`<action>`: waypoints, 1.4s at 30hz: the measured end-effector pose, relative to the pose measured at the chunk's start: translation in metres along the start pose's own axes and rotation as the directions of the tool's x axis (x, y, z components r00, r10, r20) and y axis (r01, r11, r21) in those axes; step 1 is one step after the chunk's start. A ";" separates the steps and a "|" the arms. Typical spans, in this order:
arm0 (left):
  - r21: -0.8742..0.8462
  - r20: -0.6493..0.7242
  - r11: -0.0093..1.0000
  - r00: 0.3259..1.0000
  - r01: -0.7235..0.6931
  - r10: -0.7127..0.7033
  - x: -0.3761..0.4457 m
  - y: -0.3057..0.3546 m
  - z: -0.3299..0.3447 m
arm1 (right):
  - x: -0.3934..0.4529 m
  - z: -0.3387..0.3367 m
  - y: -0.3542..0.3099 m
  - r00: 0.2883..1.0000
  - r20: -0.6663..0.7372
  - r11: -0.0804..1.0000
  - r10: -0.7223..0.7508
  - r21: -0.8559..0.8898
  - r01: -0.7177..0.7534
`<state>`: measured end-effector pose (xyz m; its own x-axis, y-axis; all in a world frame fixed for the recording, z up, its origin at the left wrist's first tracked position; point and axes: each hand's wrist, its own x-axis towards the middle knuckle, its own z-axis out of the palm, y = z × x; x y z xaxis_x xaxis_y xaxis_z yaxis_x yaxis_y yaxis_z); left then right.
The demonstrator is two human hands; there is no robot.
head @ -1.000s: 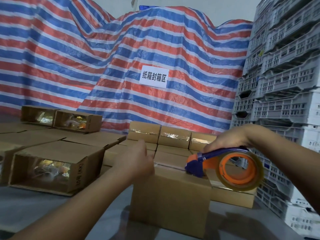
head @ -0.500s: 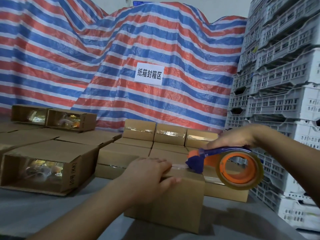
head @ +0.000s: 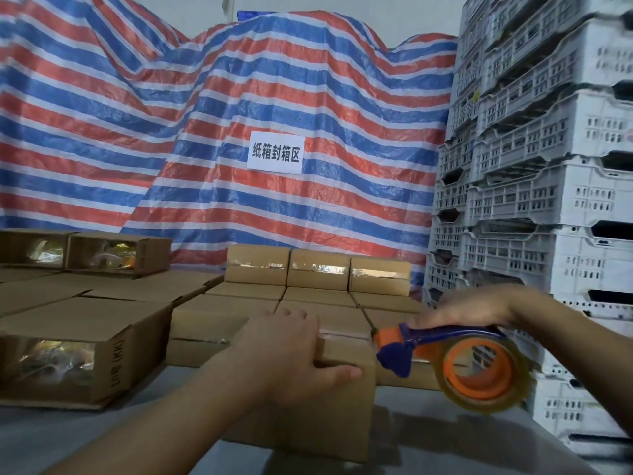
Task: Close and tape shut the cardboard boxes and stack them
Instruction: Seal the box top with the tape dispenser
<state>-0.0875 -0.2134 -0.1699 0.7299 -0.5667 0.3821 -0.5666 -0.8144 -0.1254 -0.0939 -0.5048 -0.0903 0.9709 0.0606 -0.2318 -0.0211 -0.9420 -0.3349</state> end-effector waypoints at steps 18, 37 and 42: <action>-0.162 -0.081 0.956 0.969 -0.243 0.232 0.022 0.032 0.027 | -0.022 -0.003 0.040 1.000 0.001 0.999 -0.011 0.047 0.011; -0.103 -0.034 0.968 0.974 -0.227 0.225 0.019 0.042 0.016 | -0.001 0.116 0.005 0.773 -0.628 0.765 -0.094 -0.542 -0.347; -0.123 -0.071 0.965 0.972 -0.230 0.223 0.018 0.041 0.018 | 0.002 0.146 0.026 0.733 -0.680 0.820 -0.024 -0.433 -0.374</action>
<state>-0.0905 -0.2592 -0.1849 0.5562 -0.7236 0.4087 -0.7622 -0.6401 -0.0961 -0.1276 -0.4810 -0.2328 0.8745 -0.1570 0.4590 -0.2773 -0.9381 0.2074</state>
